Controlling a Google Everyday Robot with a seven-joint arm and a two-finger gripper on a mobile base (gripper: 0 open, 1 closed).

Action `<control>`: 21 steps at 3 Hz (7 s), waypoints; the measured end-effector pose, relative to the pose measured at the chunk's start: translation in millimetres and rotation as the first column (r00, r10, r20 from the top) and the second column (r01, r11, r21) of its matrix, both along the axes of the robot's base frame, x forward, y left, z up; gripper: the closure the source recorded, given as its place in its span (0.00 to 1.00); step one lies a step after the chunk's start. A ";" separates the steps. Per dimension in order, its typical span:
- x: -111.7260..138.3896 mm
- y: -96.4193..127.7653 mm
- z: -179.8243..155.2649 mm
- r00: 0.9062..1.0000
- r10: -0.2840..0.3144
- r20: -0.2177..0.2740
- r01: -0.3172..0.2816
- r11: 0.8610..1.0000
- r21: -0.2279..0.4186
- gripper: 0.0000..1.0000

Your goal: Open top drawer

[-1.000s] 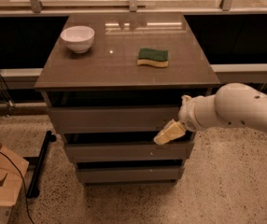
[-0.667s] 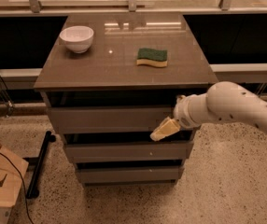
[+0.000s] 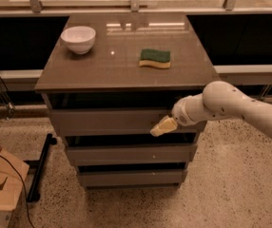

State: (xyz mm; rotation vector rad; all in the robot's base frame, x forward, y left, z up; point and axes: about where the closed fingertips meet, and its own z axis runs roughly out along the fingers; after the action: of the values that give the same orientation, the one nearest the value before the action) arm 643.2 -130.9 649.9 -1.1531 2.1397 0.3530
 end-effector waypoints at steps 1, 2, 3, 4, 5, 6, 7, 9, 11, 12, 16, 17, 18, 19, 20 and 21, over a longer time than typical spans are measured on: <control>-0.1 0.0 8.8 1.000 0.000 0.000 0.000 1.000 0.000 0.41; -0.1 0.0 17.5 1.000 0.000 0.000 0.000 1.000 0.000 0.71; -0.1 0.0 24.3 1.000 0.000 0.000 0.000 1.000 0.000 0.63; -0.1 0.2 25.1 1.000 0.000 0.000 0.000 1.000 0.000 0.40; -0.3 1.9 23.8 1.000 0.004 -0.003 -0.004 1.000 0.000 0.16; 0.0 11.2 22.8 0.994 0.100 -0.035 -0.101 0.994 -0.038 0.25; -11.2 13.2 21.0 0.980 0.181 -0.085 -0.186 0.981 -0.058 0.25; -52.7 2.2 23.4 0.950 0.264 -0.168 -0.280 0.957 -0.075 0.66; -52.9 2.2 27.8 0.950 0.264 -0.169 -0.280 0.957 -0.075 0.86; -52.9 2.3 28.3 0.949 0.265 -0.169 -0.280 0.957 -0.075 0.63; -80.5 -3.0 6.5 0.932 0.271 -0.242 -0.287 0.957 -0.033 0.00; -80.5 -3.0 7.3 0.932 0.271 -0.242 -0.287 0.957 -0.033 0.18; -80.6 -3.0 10.3 0.932 0.271 -0.242 -0.287 0.957 -0.033 0.43; -80.6 -3.0 12.6 0.932 0.271 -0.242 -0.287 0.957 -0.033 0.66; -80.7 -3.0 12.6 0.932 0.271 -0.243 -0.287 0.957 -0.033 0.61; -115.6 1.8 13.9 0.920 0.257 -0.297 -0.277 0.960 -0.029 0.40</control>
Offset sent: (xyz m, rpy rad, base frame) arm -0.1253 -0.0561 0.0405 -0.1906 0.1137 0.0762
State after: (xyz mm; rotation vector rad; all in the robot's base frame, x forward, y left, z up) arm 527.6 -129.1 663.8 -1.5212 2.2593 0.6072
